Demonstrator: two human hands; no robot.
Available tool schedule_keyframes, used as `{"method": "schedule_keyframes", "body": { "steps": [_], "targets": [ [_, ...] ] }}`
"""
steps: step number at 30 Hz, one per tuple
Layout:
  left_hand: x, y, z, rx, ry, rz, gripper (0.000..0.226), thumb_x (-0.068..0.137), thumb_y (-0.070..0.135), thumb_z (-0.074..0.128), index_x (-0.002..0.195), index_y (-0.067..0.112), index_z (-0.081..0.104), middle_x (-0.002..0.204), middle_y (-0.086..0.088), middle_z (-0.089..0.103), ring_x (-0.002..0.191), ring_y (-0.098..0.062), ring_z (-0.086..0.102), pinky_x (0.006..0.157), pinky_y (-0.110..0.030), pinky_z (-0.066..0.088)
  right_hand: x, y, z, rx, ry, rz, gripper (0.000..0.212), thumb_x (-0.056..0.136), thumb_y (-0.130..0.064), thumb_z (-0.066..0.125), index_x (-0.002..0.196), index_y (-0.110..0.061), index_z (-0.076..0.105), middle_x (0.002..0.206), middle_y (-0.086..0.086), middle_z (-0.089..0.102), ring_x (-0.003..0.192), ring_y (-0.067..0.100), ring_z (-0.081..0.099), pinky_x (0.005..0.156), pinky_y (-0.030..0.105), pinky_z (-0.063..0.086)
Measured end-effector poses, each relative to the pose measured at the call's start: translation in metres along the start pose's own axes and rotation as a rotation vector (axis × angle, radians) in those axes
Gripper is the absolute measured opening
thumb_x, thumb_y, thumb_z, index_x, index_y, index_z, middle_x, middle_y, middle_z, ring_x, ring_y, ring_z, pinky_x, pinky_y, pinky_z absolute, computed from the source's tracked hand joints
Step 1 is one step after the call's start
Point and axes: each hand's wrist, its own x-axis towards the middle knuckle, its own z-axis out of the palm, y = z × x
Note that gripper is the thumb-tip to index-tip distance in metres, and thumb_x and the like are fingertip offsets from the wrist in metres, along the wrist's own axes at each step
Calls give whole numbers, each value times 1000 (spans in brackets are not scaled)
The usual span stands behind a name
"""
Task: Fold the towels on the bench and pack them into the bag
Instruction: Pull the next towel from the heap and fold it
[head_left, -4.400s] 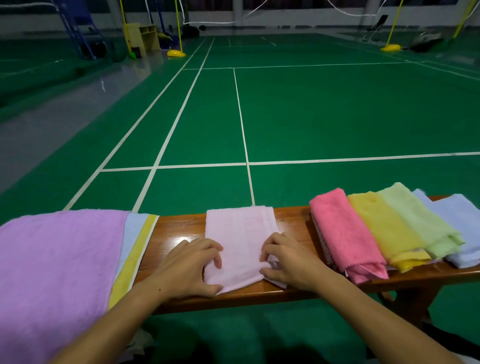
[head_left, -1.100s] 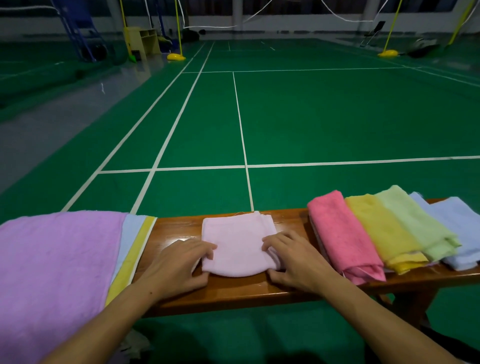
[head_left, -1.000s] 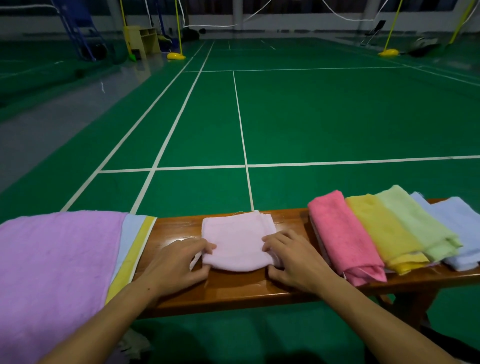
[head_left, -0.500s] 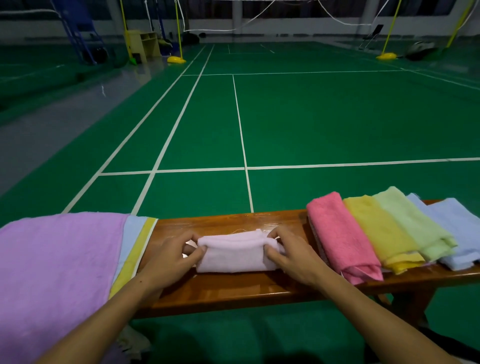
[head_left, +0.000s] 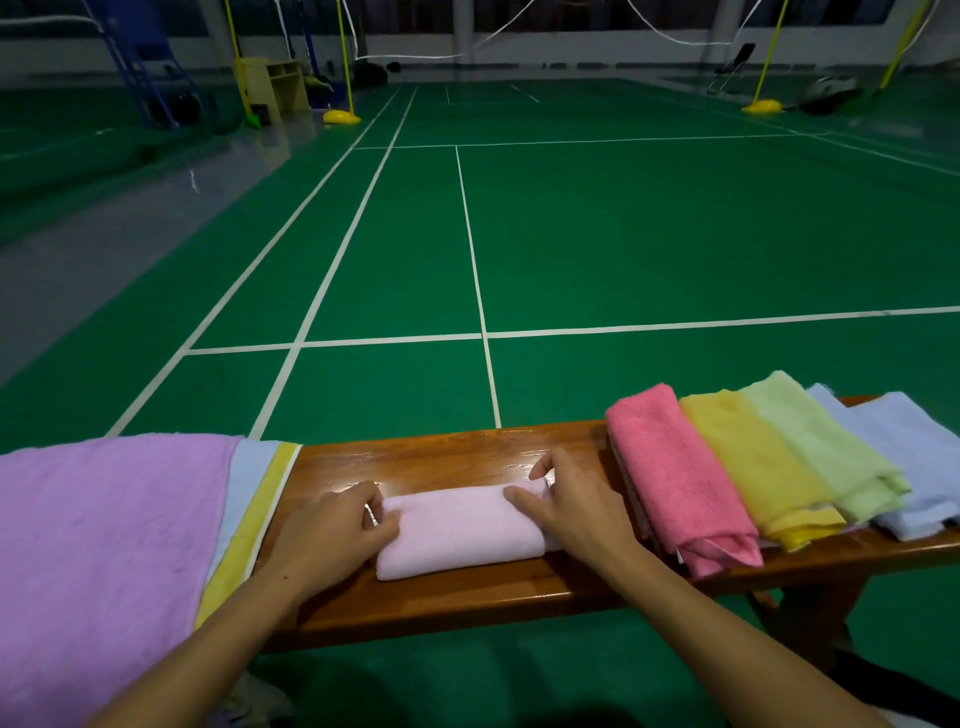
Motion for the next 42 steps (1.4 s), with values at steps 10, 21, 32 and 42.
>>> {"method": "schedule_keyframes", "body": {
  "steps": [10,21,32,42],
  "targets": [
    [-12,24,13,18,94,314,66,102,73,37,158,39,37,164,17,38,151,-5,33,123,-32,31,-11,-19,20,-296,59,-527,53,110,-54,30,148,-23,50,157,5,47,147,27,39,122,50,33],
    [-17,13,9,95,-80,168,85,97,83,27,165,33,23,171,9,27,155,-11,28,124,-35,27,-19,-13,12,-370,-215,-377,54,112,-40,26,163,-22,32,164,6,39,145,31,34,122,43,30],
    [11,10,3,-370,-92,-191,67,66,84,76,104,29,71,100,11,73,89,-10,68,80,-40,63,-21,-32,6,-382,-257,-317,58,100,-69,45,140,-27,55,131,0,64,117,25,53,92,42,47],
    [6,38,-27,-949,-114,4,32,85,28,86,114,21,74,110,2,78,102,-17,74,88,-45,64,-10,-42,16,376,-433,-233,86,75,-65,85,146,-38,43,132,-23,60,115,-3,62,98,36,57]
  ]
}}
